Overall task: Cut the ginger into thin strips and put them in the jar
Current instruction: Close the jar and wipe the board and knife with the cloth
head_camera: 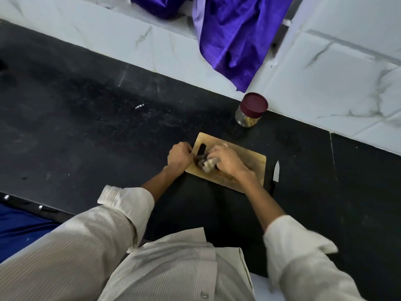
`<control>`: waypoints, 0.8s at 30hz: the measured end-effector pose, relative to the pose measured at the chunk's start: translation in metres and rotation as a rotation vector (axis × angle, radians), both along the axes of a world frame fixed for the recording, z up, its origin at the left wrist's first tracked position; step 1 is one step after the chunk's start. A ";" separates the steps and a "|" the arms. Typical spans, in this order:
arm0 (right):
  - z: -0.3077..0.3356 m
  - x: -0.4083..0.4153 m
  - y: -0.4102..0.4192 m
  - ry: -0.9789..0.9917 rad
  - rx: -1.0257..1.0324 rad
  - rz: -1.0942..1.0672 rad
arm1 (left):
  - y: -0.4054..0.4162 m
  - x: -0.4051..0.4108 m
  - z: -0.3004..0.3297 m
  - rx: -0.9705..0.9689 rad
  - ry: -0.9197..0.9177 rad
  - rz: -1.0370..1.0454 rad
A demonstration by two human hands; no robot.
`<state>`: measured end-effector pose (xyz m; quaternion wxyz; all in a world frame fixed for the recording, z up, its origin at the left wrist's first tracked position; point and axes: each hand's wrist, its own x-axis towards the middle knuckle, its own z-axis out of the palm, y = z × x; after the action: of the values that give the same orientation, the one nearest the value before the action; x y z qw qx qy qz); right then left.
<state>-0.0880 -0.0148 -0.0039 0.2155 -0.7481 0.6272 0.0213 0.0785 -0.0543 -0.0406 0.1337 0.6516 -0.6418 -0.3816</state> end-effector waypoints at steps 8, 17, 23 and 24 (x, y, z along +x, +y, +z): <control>0.011 -0.038 0.022 -0.081 0.070 -0.155 | -0.009 0.001 -0.006 0.033 -0.080 -0.087; 0.006 -0.015 -0.034 0.084 0.083 -0.139 | -0.001 -0.010 -0.003 -0.101 -0.251 -0.148; 0.000 -0.056 0.048 0.139 0.157 0.005 | 0.003 -0.012 -0.001 -0.109 -0.263 -0.078; 0.004 -0.063 0.058 0.131 0.188 -0.003 | 0.004 -0.013 -0.003 -0.114 -0.264 -0.075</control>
<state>-0.1506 0.0432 0.0000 0.2433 -0.7207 0.6362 0.1287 0.0657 -0.0498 -0.0432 0.0703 0.6633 -0.6981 -0.2602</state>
